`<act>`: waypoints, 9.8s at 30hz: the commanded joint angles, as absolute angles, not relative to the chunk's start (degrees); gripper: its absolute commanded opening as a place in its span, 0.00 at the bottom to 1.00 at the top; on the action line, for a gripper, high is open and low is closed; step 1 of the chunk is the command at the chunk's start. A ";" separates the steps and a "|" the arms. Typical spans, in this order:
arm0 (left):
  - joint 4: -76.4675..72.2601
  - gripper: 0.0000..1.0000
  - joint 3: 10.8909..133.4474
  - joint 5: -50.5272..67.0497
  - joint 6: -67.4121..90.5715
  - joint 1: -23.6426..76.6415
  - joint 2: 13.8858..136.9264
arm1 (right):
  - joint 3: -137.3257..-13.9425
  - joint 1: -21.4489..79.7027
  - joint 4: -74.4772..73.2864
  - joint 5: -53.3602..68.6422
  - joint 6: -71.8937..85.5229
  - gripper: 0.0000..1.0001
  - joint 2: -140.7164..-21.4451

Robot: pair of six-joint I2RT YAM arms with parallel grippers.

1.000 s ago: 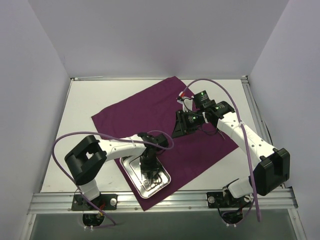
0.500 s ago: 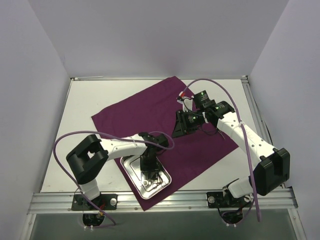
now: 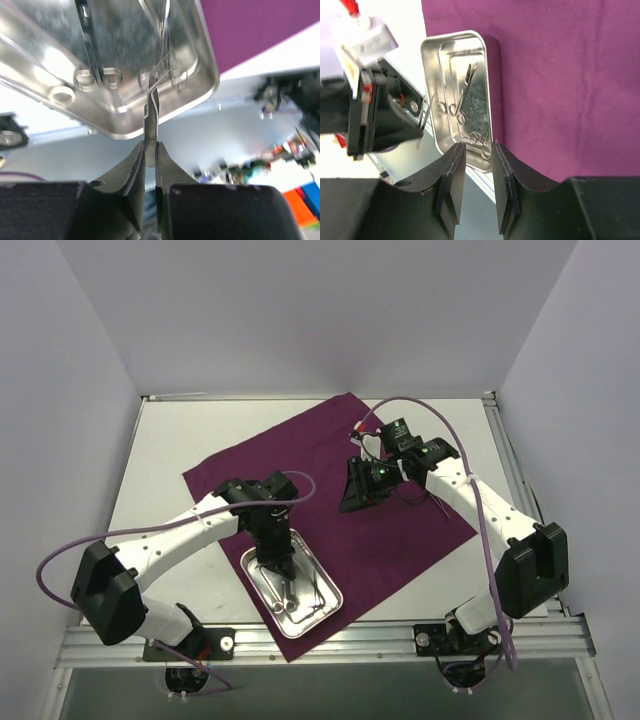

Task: Open and lay out the surgical kit
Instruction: Pick up the medical item from the container, then place the medical item in the surgical kit, then adjust the container in the surgical kit.

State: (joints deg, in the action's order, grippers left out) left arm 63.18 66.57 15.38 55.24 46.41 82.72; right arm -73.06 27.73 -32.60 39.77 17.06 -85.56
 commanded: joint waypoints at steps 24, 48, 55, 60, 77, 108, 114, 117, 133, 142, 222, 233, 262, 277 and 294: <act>36.84 0.02 71.10 23.20 62.39 40.52 81.65 | -74.88 29.35 -27.43 45.61 17.14 0.35 -76.21; 32.35 0.02 70.93 17.49 82.35 38.58 78.31 | -74.53 34.89 -30.94 34.63 16.79 0.32 -77.34; 32.61 0.02 71.10 18.19 82.44 38.58 78.05 | -74.88 35.33 -29.53 35.07 16.87 0.31 -79.63; 31.91 0.02 70.31 18.63 82.70 38.58 77.78 | -75.41 35.51 -28.92 35.59 16.96 0.29 -81.12; 29.97 0.02 70.40 19.42 82.71 38.58 78.66 | -74.79 36.12 -27.51 38.93 16.87 0.02 -83.58; 44.65 0.93 70.49 14.76 25.05 20.75 76.73 | -62.41 13.72 -30.78 -2.64 -23.54 0.00 -83.14; 42.89 0.93 68.29 18.10 21.54 15.56 76.02 | -55.46 8.63 -24.88 -0.44 -30.76 0.00 -81.21; 43.68 0.93 68.03 18.89 19.69 13.28 76.11 | -54.23 7.65 -23.74 4.74 -31.73 0.00 -83.40; 44.30 0.93 68.03 21.62 17.49 9.40 77.96 | -52.65 5.10 -18.46 7.03 -32.26 0.00 -91.75; 44.65 0.93 67.59 22.24 17.05 8.96 78.31 | -51.59 4.75 -18.28 6.51 -31.90 0.00 -91.94; 44.03 0.95 60.56 25.41 20.56 16.95 80.69 | -82.17 28.21 -31.11 3.42 1.83 0.47 -97.82; 60.28 0.93 66.00 13.64 25.66 17.93 81.38 | -79.29 35.15 -28.75 10.54 5.17 0.47 -96.60; 69.44 0.84 64.51 20.82 34.98 15.73 97.55 | -72.24 35.42 -29.88 11.52 4.92 0.48 -86.40; 62.93 0.68 64.87 18.99 34.54 15.56 103.27 | -76.20 35.51 -33.75 10.02 4.48 0.48 -87.19; 56.34 0.03 60.38 20.74 33.58 15.29 102.75 | -77.69 35.42 -35.77 9.23 3.34 0.48 -88.50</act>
State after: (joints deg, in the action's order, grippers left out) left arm 61.93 60.40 23.24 33.43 15.53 102.72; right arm -75.07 35.66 -33.67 10.52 4.45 -88.66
